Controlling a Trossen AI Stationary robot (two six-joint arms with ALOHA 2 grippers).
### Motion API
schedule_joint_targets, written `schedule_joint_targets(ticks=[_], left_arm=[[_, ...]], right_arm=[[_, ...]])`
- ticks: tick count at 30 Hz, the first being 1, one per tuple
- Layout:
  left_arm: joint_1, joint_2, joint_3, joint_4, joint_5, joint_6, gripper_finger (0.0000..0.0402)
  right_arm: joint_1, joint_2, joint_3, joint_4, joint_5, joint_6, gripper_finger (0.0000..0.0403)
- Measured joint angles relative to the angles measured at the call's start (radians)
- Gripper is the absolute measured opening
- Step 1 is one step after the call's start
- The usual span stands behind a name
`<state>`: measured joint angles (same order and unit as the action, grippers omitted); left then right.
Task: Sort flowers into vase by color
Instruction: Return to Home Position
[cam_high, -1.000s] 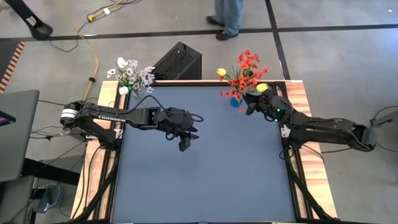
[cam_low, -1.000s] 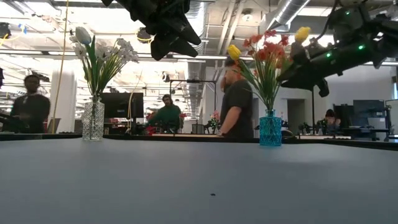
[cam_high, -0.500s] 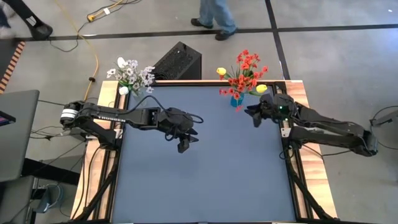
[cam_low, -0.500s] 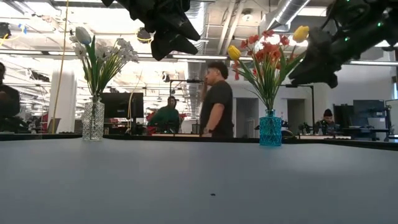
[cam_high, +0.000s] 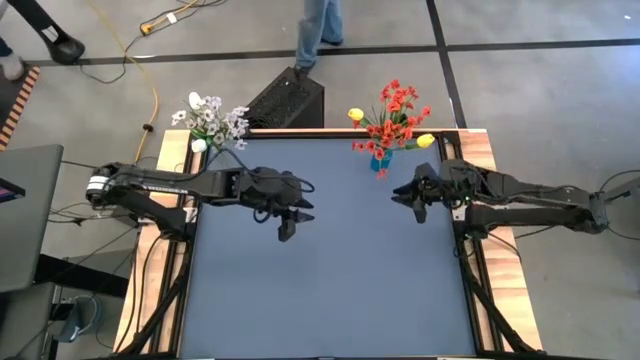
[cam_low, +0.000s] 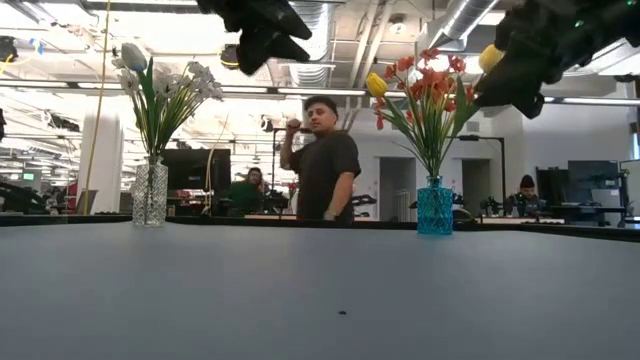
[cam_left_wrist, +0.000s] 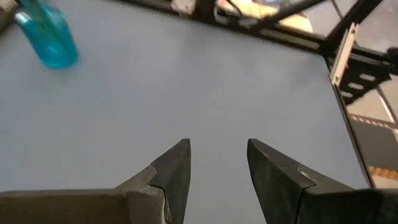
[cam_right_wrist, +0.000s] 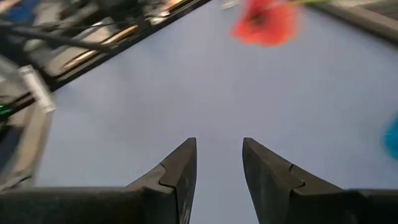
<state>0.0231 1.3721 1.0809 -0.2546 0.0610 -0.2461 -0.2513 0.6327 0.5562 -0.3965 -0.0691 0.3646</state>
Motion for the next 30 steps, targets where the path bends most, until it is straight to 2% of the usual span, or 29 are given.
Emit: schedule_joint_targets(ticks=[6, 11, 14, 21, 25, 30], left_arm=[[0.000, -0.100, 0.000, 0.002, -0.098, 0.071, 0.0146], [0.000, -0.194, -0.006, 0.009, -0.152, 0.150, 0.0146], [0.000, -0.255, -0.054, 0.071, -0.174, 0.166, 0.0146], [0.000, -0.413, -0.277, 0.316, -0.213, 0.134, 0.0146], [0.000, -0.489, -0.448, 0.490, -0.212, 0.067, 0.0146], [0.000, -0.567, -0.638, 0.663, -0.238, -0.048, 0.0146]], right_arm=[[0.163, 0.001, 0.000, 0.076, -0.007, 0.078, 0.0155], [0.306, 0.027, -0.014, 0.281, 0.095, 0.066, 0.0138], [0.377, 0.048, -0.020, 0.356, 0.161, 0.033, 0.0121], [0.490, 0.119, -0.021, 0.403, 0.184, 0.020, 0.0062], [0.498, 0.176, -0.021, 0.437, 0.206, -0.044, 0.0017], [0.449, 0.234, -0.021, 0.491, 0.203, -0.067, 0.0023]])
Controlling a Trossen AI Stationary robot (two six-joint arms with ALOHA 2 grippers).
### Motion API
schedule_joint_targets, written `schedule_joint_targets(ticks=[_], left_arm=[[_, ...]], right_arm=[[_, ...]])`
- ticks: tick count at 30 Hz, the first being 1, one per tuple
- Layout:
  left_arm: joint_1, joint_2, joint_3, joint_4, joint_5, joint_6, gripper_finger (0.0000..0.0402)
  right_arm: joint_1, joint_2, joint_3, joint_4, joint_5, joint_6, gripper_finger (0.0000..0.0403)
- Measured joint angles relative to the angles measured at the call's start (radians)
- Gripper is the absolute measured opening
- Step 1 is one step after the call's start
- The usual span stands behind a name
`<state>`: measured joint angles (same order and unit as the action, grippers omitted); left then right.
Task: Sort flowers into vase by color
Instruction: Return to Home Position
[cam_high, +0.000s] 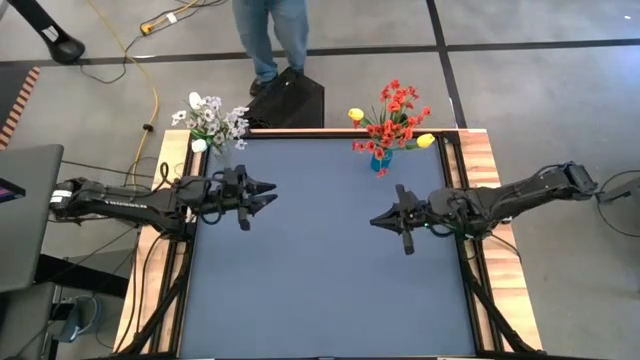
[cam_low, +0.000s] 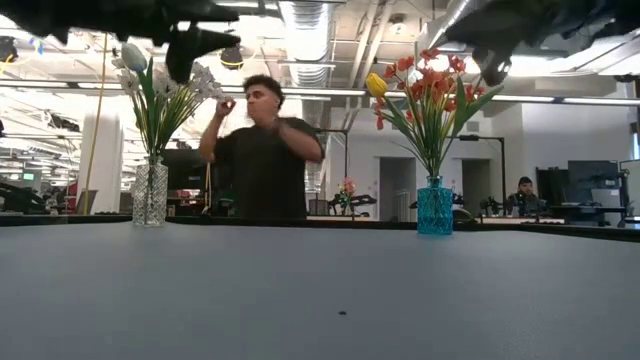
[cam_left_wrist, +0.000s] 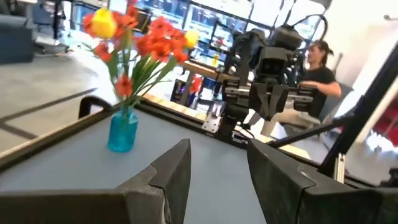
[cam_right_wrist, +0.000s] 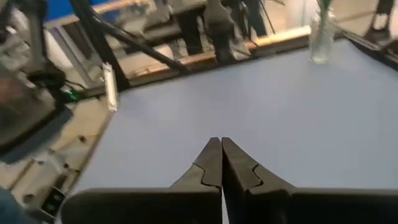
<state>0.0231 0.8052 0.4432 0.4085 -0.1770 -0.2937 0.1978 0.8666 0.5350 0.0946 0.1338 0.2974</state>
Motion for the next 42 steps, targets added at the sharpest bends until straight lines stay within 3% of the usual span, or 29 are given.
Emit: schedule_joint_targets(ticks=[8, 17, 21, 26, 32, 42], left_arm=[[0.000, -0.140, -0.147, 0.033, -0.020, -0.078, 0.0146], [0.000, -0.249, -0.304, 0.056, -0.041, -0.166, 0.0146], [0.000, -0.290, -0.361, 0.080, -0.046, -0.201, 0.0146], [0.000, -0.357, -0.404, 0.074, -0.101, -0.226, 0.0146], [0.000, -0.433, -0.416, 0.035, -0.097, -0.245, 0.0146], [0.000, -0.446, -0.417, -0.036, -0.107, -0.315, 0.0146]], right_arm=[[-0.138, -0.033, -0.012, -0.071, -0.139, -0.028, 0.0016], [-0.279, -0.218, -0.299, 0.152, -0.197, 0.098, 0.0017], [-0.295, -0.291, -0.367, 0.162, -0.202, 0.101, 0.0017], [-0.347, -0.424, -0.427, 0.088, -0.208, 0.093, 0.0017], [-0.424, -0.605, -0.462, -0.048, -0.252, 0.064, 0.0017], [-0.514, -0.801, -0.462, -0.224, -0.333, -0.044, 0.0017]])
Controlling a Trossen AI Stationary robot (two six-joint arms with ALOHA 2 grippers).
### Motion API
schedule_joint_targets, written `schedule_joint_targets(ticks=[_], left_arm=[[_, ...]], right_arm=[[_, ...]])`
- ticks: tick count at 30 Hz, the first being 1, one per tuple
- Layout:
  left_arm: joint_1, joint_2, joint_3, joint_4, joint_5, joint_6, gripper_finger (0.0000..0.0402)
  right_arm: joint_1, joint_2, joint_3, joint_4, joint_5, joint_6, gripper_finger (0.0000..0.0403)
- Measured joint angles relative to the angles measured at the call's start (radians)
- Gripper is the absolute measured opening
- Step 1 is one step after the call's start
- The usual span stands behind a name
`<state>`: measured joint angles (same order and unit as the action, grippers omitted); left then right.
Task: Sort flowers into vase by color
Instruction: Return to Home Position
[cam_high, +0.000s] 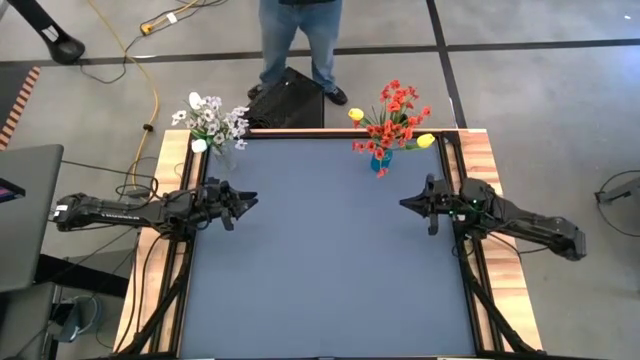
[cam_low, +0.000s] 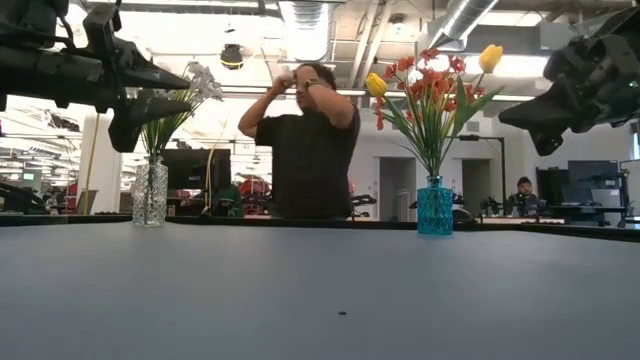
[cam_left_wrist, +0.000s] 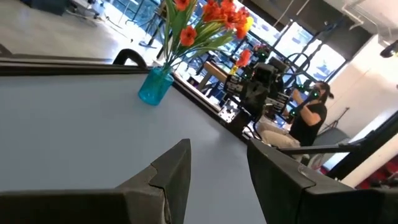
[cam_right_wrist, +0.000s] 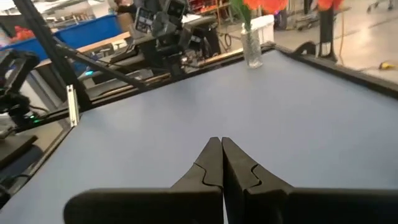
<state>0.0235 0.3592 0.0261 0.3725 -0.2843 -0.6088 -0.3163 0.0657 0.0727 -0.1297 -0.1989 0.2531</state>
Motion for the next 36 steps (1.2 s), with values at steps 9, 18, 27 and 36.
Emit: schedule_joint_targets(ticks=[9, 18, 27, 36], left_arm=[[0.000, 0.000, 0.000, -0.070, -0.011, 0.017, 0.0146], [0.000, 0.000, 0.000, -0.236, -0.009, 0.021, 0.0146], [0.000, 0.000, 0.000, -0.310, 0.023, 0.100, 0.0146], [0.000, 0.001, 0.000, -0.359, 0.027, 0.091, 0.0146]], right_arm=[[-0.070, -0.039, 0.002, -0.027, -0.007, -0.170, 0.0026], [-0.117, 0.024, -0.011, 0.014, 0.045, -0.202, 0.0036], [-0.118, 0.035, -0.011, 0.014, 0.045, -0.201, 0.0038], [-0.118, 0.035, -0.012, 0.012, 0.044, -0.201, 0.0038]])
